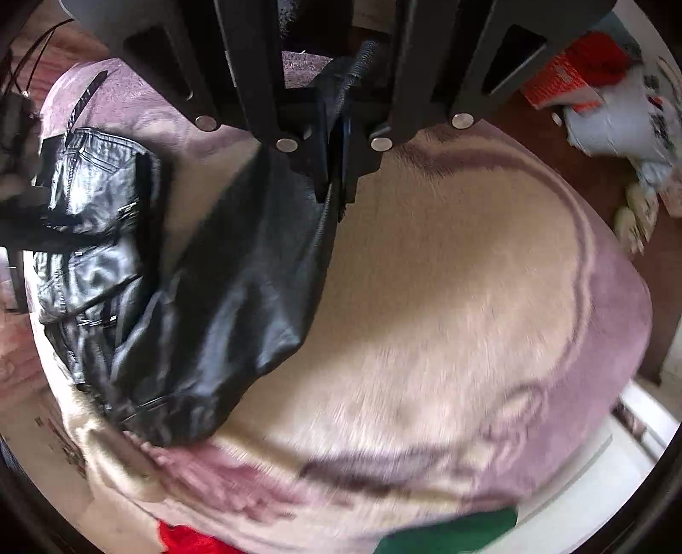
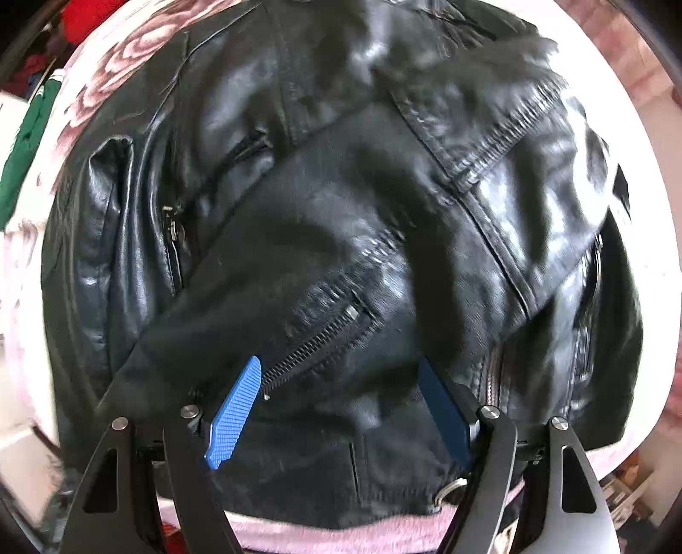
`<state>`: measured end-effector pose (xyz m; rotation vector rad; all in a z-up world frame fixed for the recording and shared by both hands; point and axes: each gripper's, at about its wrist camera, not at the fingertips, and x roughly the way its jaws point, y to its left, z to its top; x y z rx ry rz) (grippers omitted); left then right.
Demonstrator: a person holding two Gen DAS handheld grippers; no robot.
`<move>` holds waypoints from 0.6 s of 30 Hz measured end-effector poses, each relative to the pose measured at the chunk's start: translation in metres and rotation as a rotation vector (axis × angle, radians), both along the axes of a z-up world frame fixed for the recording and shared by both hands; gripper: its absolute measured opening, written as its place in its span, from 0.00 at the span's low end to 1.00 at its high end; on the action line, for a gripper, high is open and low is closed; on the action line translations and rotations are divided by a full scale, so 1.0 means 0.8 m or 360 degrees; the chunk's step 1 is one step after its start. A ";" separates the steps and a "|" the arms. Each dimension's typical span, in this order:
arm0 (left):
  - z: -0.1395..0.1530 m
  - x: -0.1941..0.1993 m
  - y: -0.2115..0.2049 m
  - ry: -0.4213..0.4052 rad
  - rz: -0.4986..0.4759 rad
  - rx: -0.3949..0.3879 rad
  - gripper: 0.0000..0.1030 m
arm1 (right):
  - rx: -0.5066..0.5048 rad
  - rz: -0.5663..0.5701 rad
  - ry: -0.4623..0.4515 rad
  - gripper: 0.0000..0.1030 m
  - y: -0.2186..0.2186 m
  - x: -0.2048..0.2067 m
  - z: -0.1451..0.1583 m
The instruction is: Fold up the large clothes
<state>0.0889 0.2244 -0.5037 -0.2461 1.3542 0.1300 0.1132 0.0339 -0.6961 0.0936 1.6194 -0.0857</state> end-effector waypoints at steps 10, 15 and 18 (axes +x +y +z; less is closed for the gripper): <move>0.142 0.058 -0.115 -0.0330 -0.0354 0.0111 0.02 | 0.0382 -0.0410 -0.0042 0.76 -0.100 -0.135 0.018; 0.172 0.088 -0.271 -0.0439 -0.0582 0.0001 0.01 | 0.0372 -0.0564 -0.0079 0.76 -0.206 -0.243 0.033; 0.168 0.102 -0.385 -0.0494 -0.0743 -0.0102 0.00 | 0.0322 -0.0647 -0.0106 0.76 -0.280 -0.313 0.036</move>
